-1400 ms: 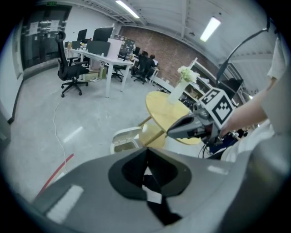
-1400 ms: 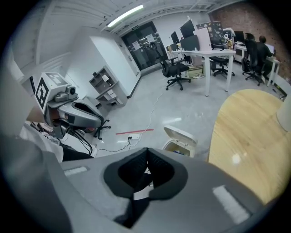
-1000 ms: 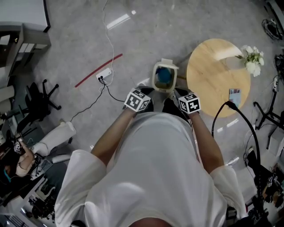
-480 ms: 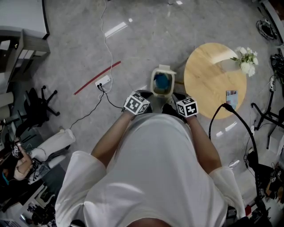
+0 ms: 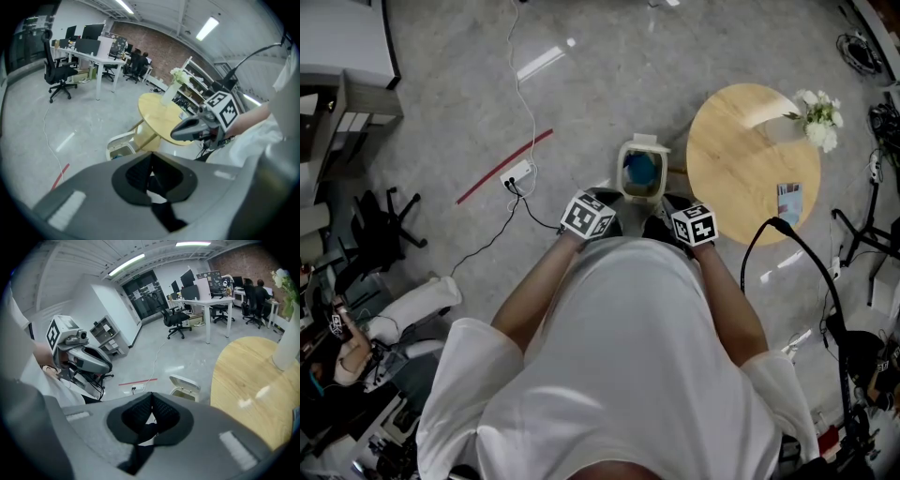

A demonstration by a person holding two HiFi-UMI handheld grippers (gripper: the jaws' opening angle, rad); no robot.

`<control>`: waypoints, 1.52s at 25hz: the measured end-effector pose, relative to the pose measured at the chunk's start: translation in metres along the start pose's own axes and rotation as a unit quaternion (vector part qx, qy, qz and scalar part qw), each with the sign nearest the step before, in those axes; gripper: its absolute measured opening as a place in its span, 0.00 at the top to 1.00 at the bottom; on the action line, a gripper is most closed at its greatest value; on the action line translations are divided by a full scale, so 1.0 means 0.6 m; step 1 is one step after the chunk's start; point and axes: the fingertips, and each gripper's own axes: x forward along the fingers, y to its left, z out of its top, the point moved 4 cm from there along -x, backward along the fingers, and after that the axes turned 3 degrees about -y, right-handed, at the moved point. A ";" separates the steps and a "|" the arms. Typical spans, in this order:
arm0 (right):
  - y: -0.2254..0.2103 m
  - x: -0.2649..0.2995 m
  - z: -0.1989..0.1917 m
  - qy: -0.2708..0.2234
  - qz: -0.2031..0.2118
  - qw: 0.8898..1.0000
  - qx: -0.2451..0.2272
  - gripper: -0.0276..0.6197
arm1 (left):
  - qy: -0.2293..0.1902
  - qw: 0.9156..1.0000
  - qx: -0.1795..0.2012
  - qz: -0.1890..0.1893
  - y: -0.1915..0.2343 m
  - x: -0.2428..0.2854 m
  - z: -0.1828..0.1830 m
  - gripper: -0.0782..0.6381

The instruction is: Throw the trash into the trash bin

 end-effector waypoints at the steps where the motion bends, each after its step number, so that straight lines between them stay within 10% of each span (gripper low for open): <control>1: 0.000 0.000 -0.001 -0.001 0.002 1.000 0.003 0.95 | 0.002 1.000 0.001 -0.001 -0.001 0.001 0.000 0.88; 38: -0.192 -0.140 -0.061 -0.064 -0.078 0.993 0.063 0.86 | -0.007 0.999 0.041 -0.015 -0.097 0.116 0.087 0.88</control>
